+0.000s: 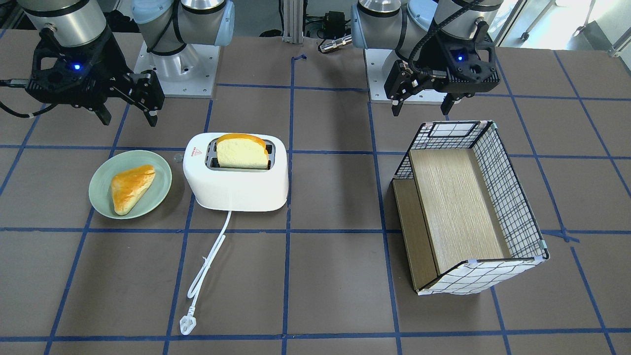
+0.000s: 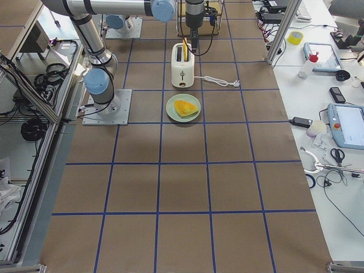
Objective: Press toaster with right arm
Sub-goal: 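Move the right gripper down toward the lever on the toaster's side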
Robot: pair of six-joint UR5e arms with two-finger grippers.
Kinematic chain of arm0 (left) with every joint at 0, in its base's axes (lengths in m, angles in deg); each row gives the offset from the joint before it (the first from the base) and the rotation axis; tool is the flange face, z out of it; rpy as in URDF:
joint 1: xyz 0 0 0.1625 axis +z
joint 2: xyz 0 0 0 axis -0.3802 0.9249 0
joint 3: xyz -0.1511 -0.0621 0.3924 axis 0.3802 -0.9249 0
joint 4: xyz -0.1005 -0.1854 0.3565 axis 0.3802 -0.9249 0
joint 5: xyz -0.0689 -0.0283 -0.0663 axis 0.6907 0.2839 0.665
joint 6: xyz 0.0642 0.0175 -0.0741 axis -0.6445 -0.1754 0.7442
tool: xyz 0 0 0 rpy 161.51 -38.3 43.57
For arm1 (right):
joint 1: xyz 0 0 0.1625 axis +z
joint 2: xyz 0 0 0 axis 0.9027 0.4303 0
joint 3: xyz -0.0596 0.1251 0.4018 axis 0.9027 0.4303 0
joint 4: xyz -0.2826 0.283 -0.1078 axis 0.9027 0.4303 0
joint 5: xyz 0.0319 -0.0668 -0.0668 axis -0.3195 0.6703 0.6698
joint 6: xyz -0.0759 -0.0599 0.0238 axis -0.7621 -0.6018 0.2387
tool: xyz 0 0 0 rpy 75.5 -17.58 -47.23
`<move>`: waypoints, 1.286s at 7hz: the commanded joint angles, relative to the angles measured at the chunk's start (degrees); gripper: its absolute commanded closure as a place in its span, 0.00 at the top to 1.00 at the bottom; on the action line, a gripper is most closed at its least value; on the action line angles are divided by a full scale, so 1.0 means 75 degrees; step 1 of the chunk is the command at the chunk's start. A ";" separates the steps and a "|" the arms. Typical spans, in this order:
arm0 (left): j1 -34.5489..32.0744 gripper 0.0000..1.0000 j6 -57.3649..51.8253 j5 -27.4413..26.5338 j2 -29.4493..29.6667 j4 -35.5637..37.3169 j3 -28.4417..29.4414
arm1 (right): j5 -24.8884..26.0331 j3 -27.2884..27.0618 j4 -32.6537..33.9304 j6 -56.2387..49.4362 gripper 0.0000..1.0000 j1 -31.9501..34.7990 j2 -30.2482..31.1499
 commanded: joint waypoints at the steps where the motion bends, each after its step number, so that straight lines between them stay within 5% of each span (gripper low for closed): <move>1: 0.0000 1.00 0.0000 0.0006 0.0000 0.0000 -0.0008 | -0.0076 -0.0022 -0.0341 -0.0020 0.00 -0.0290 -0.0002; 6: 0.0000 1.00 0.0000 0.0006 0.0000 0.0000 -0.0008 | -0.1222 -0.1039 0.0123 -0.0067 0.00 -0.0773 -0.0002; 9: 0.0000 1.00 0.0000 0.0006 0.0000 0.0000 -0.0008 | -0.1224 -0.2163 0.1001 -0.0044 0.00 -0.0796 -0.0014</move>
